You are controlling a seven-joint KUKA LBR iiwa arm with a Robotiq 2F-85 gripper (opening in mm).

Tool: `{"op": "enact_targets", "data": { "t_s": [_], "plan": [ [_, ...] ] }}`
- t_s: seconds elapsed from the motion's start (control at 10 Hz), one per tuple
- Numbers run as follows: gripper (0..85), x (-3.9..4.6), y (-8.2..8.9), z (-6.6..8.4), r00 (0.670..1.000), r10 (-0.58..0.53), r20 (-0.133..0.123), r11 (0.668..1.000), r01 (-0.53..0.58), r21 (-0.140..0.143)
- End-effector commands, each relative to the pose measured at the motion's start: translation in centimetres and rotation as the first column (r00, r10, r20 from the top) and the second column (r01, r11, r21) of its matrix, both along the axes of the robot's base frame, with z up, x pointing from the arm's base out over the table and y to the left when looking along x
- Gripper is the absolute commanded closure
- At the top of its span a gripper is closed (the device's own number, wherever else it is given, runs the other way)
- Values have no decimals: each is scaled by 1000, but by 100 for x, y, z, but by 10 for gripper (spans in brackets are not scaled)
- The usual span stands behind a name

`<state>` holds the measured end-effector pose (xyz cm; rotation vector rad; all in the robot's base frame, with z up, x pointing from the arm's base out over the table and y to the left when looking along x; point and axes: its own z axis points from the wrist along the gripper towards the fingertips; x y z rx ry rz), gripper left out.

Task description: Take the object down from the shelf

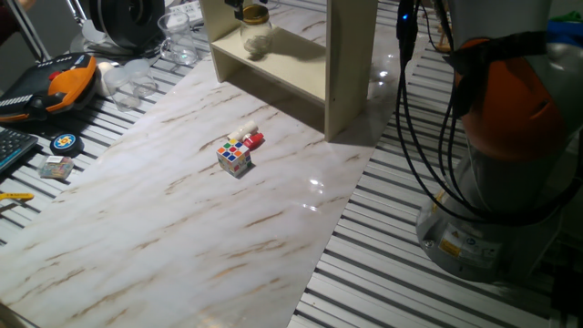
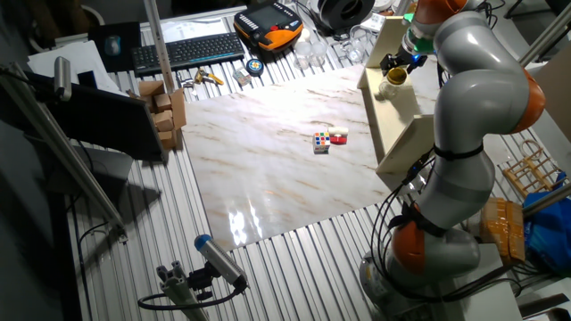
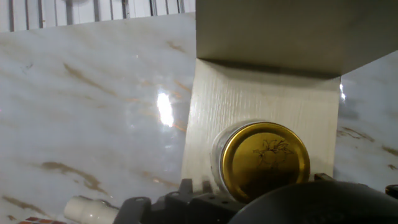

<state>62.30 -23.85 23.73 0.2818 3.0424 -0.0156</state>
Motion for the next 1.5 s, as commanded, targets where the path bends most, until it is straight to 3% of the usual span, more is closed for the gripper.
{"op": "enact_targets", "data": {
  "t_s": [0.0, 0.7, 1.4],
  "plan": [
    [0, 9, 3, -7, 1000, -1, 0, 1000, 1, 2],
    [0, 28, -30, -46, 1000, -9, -6, 1000, 9, -13],
    [0, 42, -74, -106, 1000, -17, -12, 1000, 17, -3]
  ]
}}
